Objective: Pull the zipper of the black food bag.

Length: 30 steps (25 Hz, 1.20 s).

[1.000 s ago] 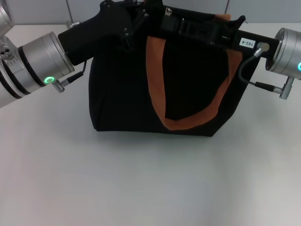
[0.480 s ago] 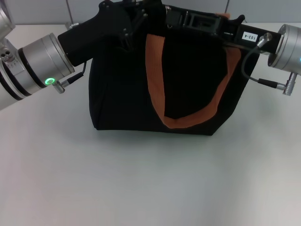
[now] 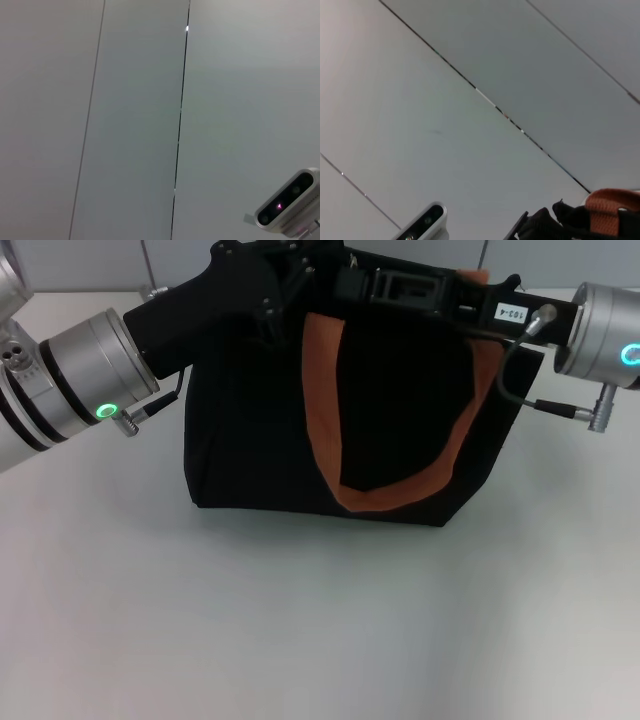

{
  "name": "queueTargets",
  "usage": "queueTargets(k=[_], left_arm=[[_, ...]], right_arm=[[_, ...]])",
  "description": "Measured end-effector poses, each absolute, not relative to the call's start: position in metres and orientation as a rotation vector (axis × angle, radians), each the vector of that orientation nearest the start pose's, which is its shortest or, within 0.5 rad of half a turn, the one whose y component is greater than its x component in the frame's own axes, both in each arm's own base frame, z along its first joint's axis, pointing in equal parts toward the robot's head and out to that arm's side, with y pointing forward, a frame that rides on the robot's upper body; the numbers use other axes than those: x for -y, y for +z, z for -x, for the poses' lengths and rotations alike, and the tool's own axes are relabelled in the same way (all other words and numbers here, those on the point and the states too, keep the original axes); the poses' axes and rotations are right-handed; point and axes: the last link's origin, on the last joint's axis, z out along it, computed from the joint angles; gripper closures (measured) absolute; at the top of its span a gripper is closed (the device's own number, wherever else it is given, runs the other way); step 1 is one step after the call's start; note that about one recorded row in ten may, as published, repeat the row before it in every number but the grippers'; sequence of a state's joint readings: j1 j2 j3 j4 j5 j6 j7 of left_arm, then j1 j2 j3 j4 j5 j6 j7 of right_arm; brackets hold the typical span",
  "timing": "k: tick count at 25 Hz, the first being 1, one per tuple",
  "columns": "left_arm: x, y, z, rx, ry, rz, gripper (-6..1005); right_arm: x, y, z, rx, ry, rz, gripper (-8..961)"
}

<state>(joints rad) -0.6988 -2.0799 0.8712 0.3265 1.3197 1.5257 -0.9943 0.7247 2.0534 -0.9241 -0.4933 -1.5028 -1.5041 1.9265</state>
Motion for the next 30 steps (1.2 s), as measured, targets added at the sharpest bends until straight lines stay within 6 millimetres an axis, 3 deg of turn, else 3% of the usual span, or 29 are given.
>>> queueTargets(k=[17, 30], left_arm=[[-0.3699, -0.0140, 0.1767, 0.268, -1.309, 2.404, 853], [-0.3699, -0.0140, 0.1766, 0.268, -1.309, 2.404, 849]], right_arm=[[-0.3806, -0.0080, -0.1644, -1.285, 1.282, 2.595, 650], [-0.3805, -0.0068, -0.1660, -1.281, 1.282, 2.588, 868]])
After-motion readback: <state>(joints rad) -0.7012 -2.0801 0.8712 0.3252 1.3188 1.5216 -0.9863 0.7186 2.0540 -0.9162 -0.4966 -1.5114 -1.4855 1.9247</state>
